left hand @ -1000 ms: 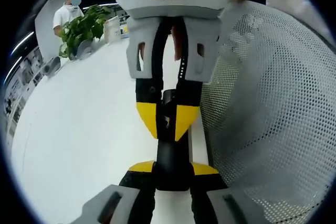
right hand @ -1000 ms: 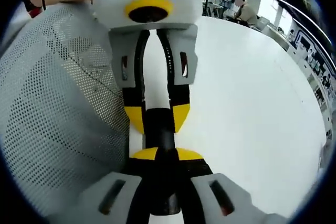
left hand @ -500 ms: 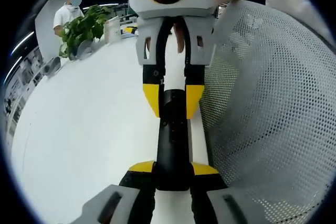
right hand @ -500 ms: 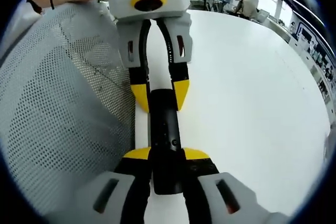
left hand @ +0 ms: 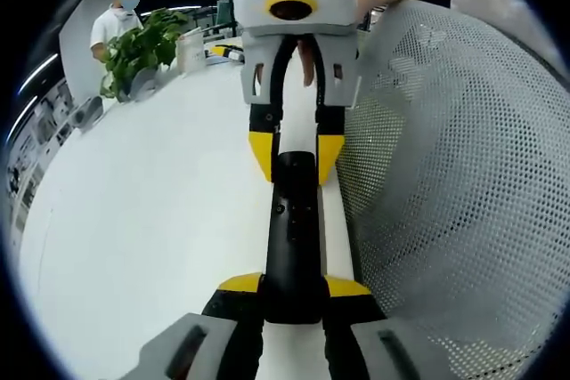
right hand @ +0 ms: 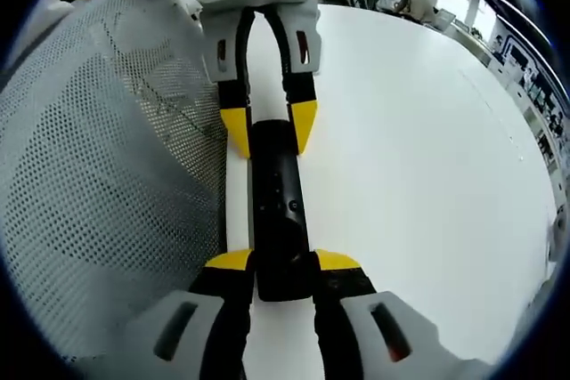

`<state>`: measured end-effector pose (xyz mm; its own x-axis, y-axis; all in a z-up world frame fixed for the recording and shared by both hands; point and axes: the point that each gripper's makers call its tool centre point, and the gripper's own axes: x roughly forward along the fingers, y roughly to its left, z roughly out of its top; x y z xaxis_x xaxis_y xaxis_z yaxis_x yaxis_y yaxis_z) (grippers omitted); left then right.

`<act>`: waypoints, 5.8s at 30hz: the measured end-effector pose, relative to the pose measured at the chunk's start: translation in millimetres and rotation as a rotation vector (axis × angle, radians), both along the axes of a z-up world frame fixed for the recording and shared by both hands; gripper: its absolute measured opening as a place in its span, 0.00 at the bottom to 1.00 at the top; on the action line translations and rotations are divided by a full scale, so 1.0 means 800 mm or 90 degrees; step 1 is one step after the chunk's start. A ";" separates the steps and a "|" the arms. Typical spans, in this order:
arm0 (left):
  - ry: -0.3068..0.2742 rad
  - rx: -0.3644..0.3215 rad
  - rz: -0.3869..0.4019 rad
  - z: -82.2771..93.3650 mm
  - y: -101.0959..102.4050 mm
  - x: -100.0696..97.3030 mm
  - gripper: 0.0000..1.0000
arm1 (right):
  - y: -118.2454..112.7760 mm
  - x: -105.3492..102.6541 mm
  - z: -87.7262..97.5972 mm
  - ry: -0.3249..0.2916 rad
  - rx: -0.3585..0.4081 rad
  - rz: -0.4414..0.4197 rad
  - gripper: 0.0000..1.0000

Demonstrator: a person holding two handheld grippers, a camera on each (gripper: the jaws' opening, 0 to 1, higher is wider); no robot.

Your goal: Press the specified remote control buttons in sequence, fully releasing each button before pressing the next.

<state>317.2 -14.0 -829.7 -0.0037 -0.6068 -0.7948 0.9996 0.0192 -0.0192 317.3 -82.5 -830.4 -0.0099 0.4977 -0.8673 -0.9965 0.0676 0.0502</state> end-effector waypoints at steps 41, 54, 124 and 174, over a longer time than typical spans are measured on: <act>0.001 -0.008 0.098 0.013 0.003 0.008 0.35 | -0.002 0.001 -0.006 -0.023 -0.064 -0.012 0.24; -0.081 -0.131 0.303 0.113 0.026 0.050 0.95 | -0.001 0.001 -0.006 -0.020 -0.059 -0.024 0.25; -0.432 -0.336 0.835 0.264 0.201 0.042 0.97 | 0.018 0.108 -0.004 0.011 -0.049 -0.041 0.24; -0.429 -0.298 0.839 0.255 0.207 0.041 0.95 | 0.033 0.262 0.022 0.070 0.083 -0.267 0.38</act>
